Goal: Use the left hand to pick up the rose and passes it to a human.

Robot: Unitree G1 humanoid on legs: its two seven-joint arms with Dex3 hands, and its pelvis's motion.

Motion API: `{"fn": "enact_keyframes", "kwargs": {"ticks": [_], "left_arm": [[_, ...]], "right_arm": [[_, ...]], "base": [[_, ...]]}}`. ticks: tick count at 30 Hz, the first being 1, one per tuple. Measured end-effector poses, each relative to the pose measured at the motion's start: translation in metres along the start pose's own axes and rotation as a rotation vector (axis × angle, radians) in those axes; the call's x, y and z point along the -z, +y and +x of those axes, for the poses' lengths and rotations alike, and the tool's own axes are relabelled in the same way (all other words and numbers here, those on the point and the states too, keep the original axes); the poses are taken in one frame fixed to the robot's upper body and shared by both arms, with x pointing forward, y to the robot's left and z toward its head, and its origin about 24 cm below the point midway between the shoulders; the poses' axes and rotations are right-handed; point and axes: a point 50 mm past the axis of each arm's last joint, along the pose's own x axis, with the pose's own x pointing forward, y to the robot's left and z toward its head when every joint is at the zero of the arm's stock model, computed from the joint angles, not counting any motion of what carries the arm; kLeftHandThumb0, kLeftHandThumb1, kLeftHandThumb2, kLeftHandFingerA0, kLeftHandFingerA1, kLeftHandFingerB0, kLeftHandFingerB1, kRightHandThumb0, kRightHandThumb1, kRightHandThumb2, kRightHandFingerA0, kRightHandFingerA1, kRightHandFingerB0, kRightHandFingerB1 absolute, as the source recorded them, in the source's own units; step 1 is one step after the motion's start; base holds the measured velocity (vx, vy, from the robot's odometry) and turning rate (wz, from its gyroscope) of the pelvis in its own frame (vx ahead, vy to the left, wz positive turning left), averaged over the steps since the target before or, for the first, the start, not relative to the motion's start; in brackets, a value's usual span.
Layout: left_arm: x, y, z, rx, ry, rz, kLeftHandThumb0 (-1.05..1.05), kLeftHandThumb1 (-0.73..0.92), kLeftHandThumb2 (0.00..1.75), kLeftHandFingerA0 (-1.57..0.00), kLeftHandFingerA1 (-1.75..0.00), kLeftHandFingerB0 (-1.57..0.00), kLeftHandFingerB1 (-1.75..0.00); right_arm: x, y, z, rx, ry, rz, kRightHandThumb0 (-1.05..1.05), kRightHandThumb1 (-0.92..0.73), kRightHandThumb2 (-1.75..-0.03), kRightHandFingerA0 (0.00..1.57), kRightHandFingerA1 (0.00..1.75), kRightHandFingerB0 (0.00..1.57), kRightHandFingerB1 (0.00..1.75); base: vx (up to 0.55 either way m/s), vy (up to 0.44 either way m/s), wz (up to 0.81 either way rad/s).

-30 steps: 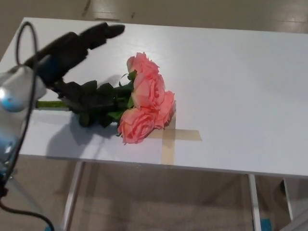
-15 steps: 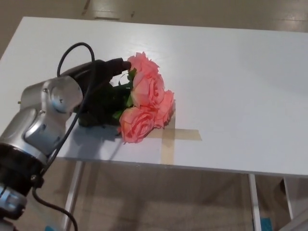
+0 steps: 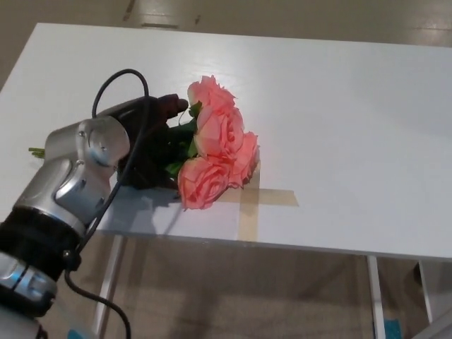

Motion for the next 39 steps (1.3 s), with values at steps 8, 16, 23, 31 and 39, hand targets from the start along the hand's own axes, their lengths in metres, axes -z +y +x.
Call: {"fn": "enact_keyframes", "kwargs": {"ticks": [8, 16, 23, 31, 39], "left_arm": [[-0.001, -0.010, 0.008, 0.060, 0.042, 0.071, -0.21, 0.55, 0.58, -0.17, -0.29, -0.11, -0.29], [-0.003, -0.009, 0.011, 0.084, 0.062, 0.130, -0.20, 0.76, 0.63, -0.63, -0.41, -0.56, -0.37], [-0.006, -0.011, 0.012, 0.058, 0.049, 0.163, -0.24, 0.74, 0.62, -0.86, -0.50, -0.51, -0.39], [-0.005, -0.020, 0.010, -0.020, -0.008, 0.141, -0.25, 0.76, 0.62, -0.83, -0.79, -0.54, -0.40], [0.000, -0.023, 0.004, -0.162, -0.081, 0.010, -0.19, 0.77, 0.65, -0.66, -1.47, -0.86, -0.64]], "right_arm": [[-0.002, 0.000, 0.000, -0.004, -0.004, -0.003, -0.35, -0.69, -0.61, 0.63, 0.43, 0.48, 0.38], [-0.004, 0.000, 0.001, -0.015, -0.006, -0.018, -0.35, -0.70, -0.61, 0.61, 0.43, 0.48, 0.37], [-0.004, 0.001, 0.001, -0.021, -0.001, -0.019, -0.35, -0.71, -0.61, 0.63, 0.43, 0.50, 0.38], [-0.003, 0.001, 0.001, -0.029, 0.002, -0.018, -0.35, -0.70, -0.61, 0.63, 0.43, 0.48, 0.38], [-0.003, 0.002, 0.001, -0.036, 0.004, -0.017, -0.35, -0.71, -0.61, 0.64, 0.44, 0.50, 0.38]], "base": [[0.00, 0.000, 0.00], [0.00, 0.000, 0.00], [0.00, 0.000, 0.00], [0.00, 0.000, 0.00], [0.00, 0.000, 0.00]]}}
